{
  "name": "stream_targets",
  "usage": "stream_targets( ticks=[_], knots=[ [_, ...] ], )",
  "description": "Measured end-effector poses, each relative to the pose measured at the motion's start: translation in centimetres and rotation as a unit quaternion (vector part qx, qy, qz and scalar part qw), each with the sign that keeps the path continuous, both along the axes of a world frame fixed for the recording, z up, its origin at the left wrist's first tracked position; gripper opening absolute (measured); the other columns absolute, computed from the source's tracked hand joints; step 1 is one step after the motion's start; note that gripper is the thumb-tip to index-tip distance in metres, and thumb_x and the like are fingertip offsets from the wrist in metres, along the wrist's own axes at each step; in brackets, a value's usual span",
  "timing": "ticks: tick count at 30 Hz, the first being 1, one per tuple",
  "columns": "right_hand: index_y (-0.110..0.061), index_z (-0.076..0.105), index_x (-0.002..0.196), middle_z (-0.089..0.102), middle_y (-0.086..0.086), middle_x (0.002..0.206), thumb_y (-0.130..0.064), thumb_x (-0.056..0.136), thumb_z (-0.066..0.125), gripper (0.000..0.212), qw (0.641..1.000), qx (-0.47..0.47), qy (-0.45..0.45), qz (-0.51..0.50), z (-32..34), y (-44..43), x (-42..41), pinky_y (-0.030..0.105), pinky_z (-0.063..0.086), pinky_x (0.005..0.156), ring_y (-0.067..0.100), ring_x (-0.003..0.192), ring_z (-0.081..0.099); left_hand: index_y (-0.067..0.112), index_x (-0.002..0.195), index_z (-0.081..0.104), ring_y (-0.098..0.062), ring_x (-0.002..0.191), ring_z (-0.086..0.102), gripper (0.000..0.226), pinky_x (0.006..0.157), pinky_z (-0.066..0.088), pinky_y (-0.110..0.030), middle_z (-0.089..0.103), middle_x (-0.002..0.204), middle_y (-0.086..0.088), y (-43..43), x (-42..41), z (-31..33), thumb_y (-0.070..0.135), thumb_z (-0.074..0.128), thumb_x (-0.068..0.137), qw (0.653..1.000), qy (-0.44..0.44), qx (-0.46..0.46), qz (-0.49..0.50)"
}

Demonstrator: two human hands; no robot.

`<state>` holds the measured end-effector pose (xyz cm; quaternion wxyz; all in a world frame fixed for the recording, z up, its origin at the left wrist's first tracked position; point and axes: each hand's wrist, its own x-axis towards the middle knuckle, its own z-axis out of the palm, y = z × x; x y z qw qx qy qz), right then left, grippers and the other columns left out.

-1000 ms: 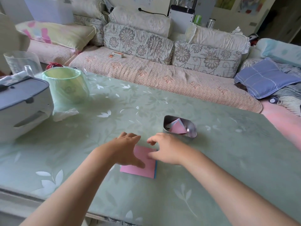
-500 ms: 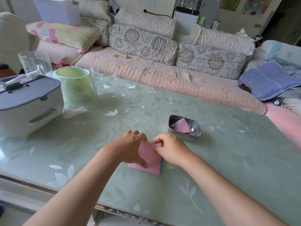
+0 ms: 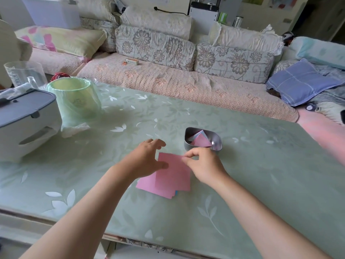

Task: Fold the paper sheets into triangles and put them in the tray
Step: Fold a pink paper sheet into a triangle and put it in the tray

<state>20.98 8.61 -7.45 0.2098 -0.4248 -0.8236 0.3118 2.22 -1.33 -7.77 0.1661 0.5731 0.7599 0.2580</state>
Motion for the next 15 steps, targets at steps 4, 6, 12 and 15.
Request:
stream_targets(
  ticks=[4, 6, 12, 15],
  knots=[
    [-0.024, 0.072, 0.077, 0.063, -0.016, 0.059, -0.020, 0.090, 0.072, 0.014, 0.989, -0.087, 0.116, -0.019, 0.8, 0.5, 2.8, 0.016, 0.042, 0.049, 0.002, 0.044, 0.050, 0.034, 0.083, 0.055, -0.005, 0.071, 0.057, 0.019, 0.058, 0.040, -0.014, 0.062, 0.084, 0.016, 0.9, 1.9, 0.7, 0.032, 0.074, 0.083, 0.995, -0.093, 0.032, 0.020],
    [-0.021, 0.073, 0.083, 0.065, -0.011, 0.062, -0.016, 0.092, 0.070, 0.011, 0.984, -0.101, 0.144, -0.018, 1.0, 0.5, 4.3, 0.016, 0.042, 0.049, 0.008, 0.044, 0.049, 0.027, 0.079, 0.061, -0.014, 0.068, 0.053, 0.011, 0.062, 0.043, -0.024, 0.065, 0.080, 0.003, 1.5, 3.1, 0.7, 0.023, 0.069, 0.084, 0.987, -0.158, 0.032, 0.025],
    [-0.033, 0.061, 0.126, 0.068, -0.011, 0.100, -0.022, 0.099, 0.058, 0.029, 0.994, -0.060, 0.087, -0.001, 0.0, 0.6, 8.0, 0.024, 0.048, 0.069, 0.011, 0.060, 0.059, 0.016, 0.088, 0.070, -0.006, 0.062, 0.056, 0.005, 0.059, 0.044, -0.017, 0.065, 0.076, 0.005, 2.7, 5.5, 0.8, 0.020, 0.066, 0.089, 0.953, -0.297, 0.016, 0.059],
    [-0.039, 0.049, 0.139, 0.053, -0.019, 0.127, -0.001, 0.096, 0.041, 0.057, 0.998, 0.026, 0.044, 0.039, -0.1, 0.2, 9.2, 0.014, 0.043, 0.084, 0.000, 0.096, 0.059, 0.020, 0.089, 0.071, -0.002, 0.059, 0.058, 0.006, 0.058, 0.047, -0.014, 0.068, 0.077, 0.006, 3.1, 6.2, 0.8, 0.021, 0.066, 0.091, 0.947, -0.314, -0.005, 0.067]
  ],
)
